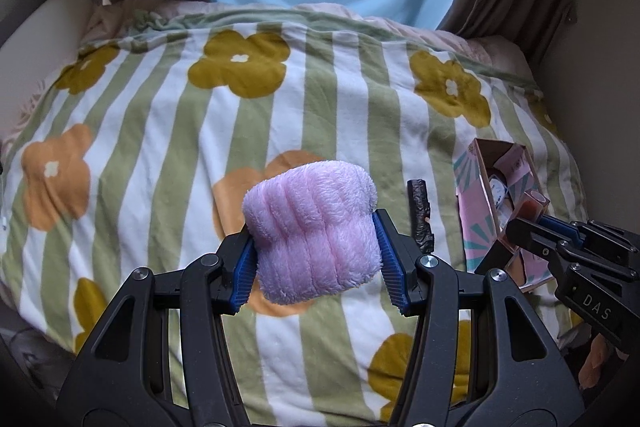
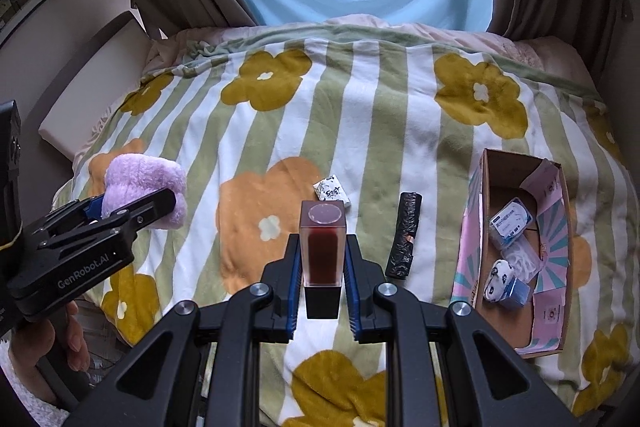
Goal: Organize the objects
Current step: 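Lift and carry the hair tie and lipstick over the cardboard box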
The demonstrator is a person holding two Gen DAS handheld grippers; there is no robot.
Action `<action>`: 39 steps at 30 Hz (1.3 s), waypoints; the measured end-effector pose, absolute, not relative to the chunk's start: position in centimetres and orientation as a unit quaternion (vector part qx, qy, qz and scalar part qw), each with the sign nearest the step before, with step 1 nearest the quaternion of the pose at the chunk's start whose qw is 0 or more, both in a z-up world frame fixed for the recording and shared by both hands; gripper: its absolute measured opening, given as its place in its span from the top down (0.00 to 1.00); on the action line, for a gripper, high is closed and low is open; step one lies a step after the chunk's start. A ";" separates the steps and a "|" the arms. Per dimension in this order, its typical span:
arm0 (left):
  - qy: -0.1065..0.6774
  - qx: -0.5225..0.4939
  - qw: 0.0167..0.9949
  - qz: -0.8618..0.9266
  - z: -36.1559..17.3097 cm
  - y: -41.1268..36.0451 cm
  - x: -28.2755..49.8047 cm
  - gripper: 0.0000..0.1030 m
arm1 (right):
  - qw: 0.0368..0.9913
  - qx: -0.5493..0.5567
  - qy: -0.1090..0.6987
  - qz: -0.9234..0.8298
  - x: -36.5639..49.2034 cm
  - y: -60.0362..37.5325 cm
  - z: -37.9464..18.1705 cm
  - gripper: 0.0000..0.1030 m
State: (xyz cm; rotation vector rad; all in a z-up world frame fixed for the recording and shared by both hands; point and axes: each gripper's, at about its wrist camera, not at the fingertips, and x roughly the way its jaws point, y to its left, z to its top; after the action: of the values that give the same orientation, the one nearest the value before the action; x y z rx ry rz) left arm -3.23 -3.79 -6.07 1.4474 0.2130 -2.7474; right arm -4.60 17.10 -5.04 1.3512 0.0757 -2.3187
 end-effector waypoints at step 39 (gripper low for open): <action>-0.081 0.477 -0.252 -0.838 -9.1 27.0 -16.0 0.52 | 0.003 0.529 -0.126 -0.839 -7.5 40.4 -11.7 0.83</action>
State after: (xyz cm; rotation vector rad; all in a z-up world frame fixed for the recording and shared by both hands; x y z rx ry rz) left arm -16.05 26.99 -9.06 1.8018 -0.3049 -3.1619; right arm -7.49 40.44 -11.67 1.6597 -0.3943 -2.6321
